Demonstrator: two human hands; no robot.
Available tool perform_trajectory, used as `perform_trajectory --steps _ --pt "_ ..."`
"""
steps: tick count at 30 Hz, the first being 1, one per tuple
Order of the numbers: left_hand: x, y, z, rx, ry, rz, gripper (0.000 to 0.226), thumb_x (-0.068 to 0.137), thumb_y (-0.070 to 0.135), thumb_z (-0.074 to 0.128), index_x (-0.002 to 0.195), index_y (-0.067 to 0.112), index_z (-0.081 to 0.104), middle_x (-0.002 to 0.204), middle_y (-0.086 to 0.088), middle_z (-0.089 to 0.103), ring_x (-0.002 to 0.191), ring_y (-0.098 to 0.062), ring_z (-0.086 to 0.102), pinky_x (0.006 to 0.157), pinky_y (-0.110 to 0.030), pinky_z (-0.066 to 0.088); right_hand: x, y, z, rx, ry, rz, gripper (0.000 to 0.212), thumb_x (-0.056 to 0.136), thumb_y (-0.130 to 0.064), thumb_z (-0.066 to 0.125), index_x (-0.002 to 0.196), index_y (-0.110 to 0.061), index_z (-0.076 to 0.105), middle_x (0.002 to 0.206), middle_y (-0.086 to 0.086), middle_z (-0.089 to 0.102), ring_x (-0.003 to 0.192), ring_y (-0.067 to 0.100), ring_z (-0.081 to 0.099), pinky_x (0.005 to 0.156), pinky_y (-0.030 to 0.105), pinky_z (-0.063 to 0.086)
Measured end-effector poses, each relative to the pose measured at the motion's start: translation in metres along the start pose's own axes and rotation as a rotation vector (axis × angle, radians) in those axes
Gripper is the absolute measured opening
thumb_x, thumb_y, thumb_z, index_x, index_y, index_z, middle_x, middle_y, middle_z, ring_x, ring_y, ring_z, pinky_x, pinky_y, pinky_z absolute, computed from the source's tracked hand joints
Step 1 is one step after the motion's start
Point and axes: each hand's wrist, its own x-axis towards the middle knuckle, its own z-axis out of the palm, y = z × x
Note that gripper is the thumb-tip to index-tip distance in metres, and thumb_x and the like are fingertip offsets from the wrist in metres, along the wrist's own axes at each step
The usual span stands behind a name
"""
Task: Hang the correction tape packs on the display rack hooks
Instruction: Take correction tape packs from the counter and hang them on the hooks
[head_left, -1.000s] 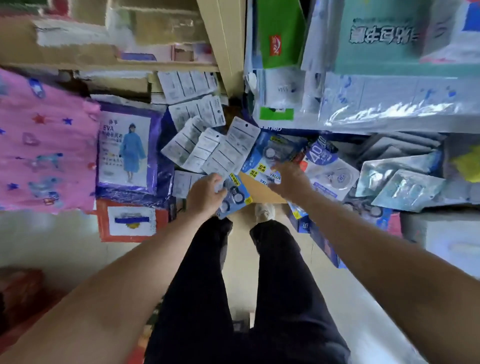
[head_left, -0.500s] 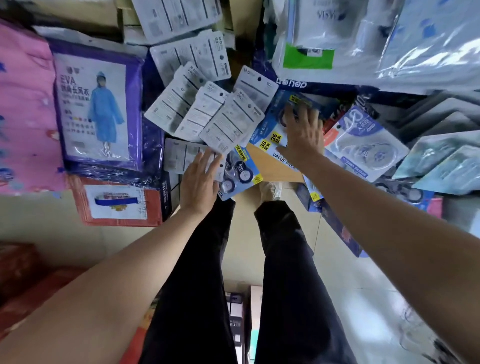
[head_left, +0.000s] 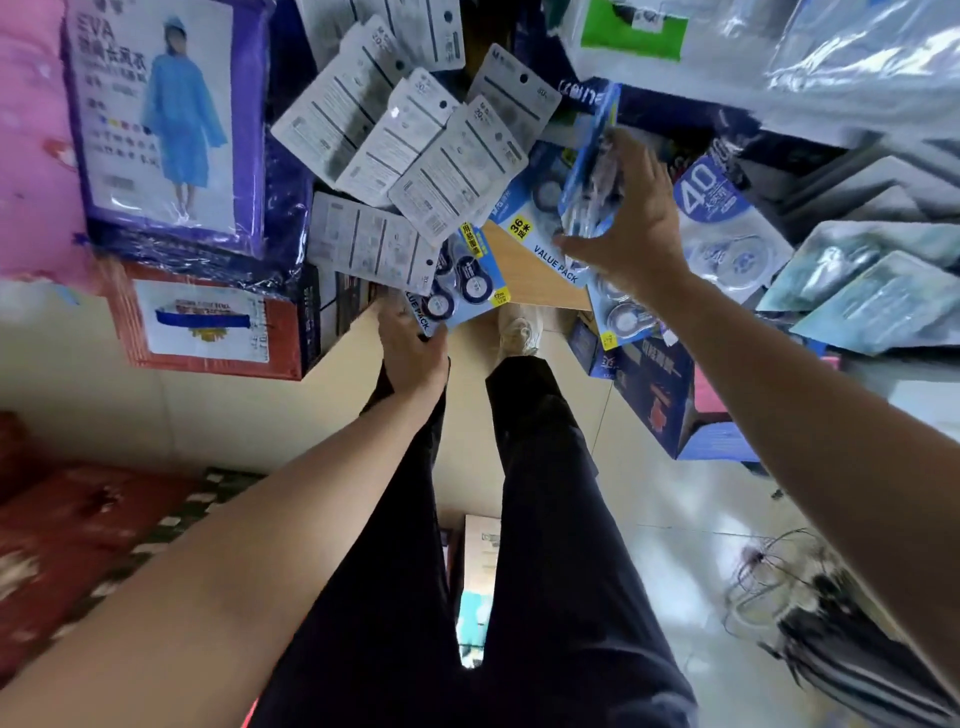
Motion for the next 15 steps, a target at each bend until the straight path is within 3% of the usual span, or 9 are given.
perform_trajectory --steps 4,6,9,12,13,15 --pt "0.004 0.007 0.013 -0.26 0.017 -0.248 0.049 0.085 0.011 0.077 0.127 0.001 0.054 0.114 -0.011 0.063 0.1 -0.021 0.062 0.073 -0.019 0.049 -0.01 -0.014 0.004 0.206 0.011 0.09 0.104 0.054 -0.05 0.089 0.141 -0.015 0.043 0.128 0.001 0.06 0.114 0.02 0.06 0.094 0.04 0.054" --pt "0.012 0.005 0.017 -0.336 0.051 -0.307 0.048 0.085 0.009 0.076 0.127 0.001 0.054 0.12 -0.014 0.061 0.104 -0.02 0.062 0.068 -0.012 0.047 -0.013 -0.021 0.007 0.28 0.006 0.13 0.106 0.053 -0.05 0.091 0.141 -0.014 0.045 0.126 0.001 0.062 0.111 0.015 0.062 0.092 0.034 0.055" --pt "0.019 0.001 0.018 -0.4 -0.003 -0.362 0.046 0.088 0.014 0.076 0.127 -0.003 0.056 0.122 -0.018 0.064 0.108 -0.026 0.064 0.071 -0.015 0.048 -0.02 -0.024 0.013 0.344 -0.022 0.189 0.106 0.054 -0.04 0.093 0.144 -0.012 0.043 0.126 0.002 0.062 0.109 0.014 0.062 0.088 0.025 0.055" --pt "0.021 0.003 0.013 -0.501 -0.066 -0.37 0.013 0.089 0.016 0.076 0.087 0.011 0.064 0.078 0.0 0.063 0.075 -0.02 0.058 0.066 -0.027 0.043 -0.028 -0.023 0.017 0.381 -0.031 0.258 0.104 0.058 -0.036 0.094 0.144 -0.013 0.042 0.127 0.002 0.06 0.105 0.014 0.062 0.084 0.024 0.056" --pt "0.018 0.005 0.009 -0.515 -0.087 -0.376 0.019 0.089 0.019 0.077 0.079 0.017 0.061 0.07 0.004 0.059 0.07 -0.016 0.054 0.067 -0.029 0.041 -0.031 -0.023 0.017 0.39 -0.03 0.292 0.103 0.06 -0.035 0.094 0.145 -0.014 0.041 0.126 0.001 0.06 0.102 0.012 0.062 0.081 0.022 0.056" --pt "0.008 0.009 -0.001 -0.524 -0.146 -0.412 0.017 0.089 0.026 0.077 0.084 0.018 0.063 0.076 0.001 0.06 0.07 -0.016 0.052 0.067 -0.031 0.043 -0.039 -0.026 0.014 0.43 -0.032 0.368 0.101 0.062 -0.033 0.093 0.146 -0.016 0.039 0.127 0.001 0.057 0.094 0.005 0.06 0.074 0.018 0.055"
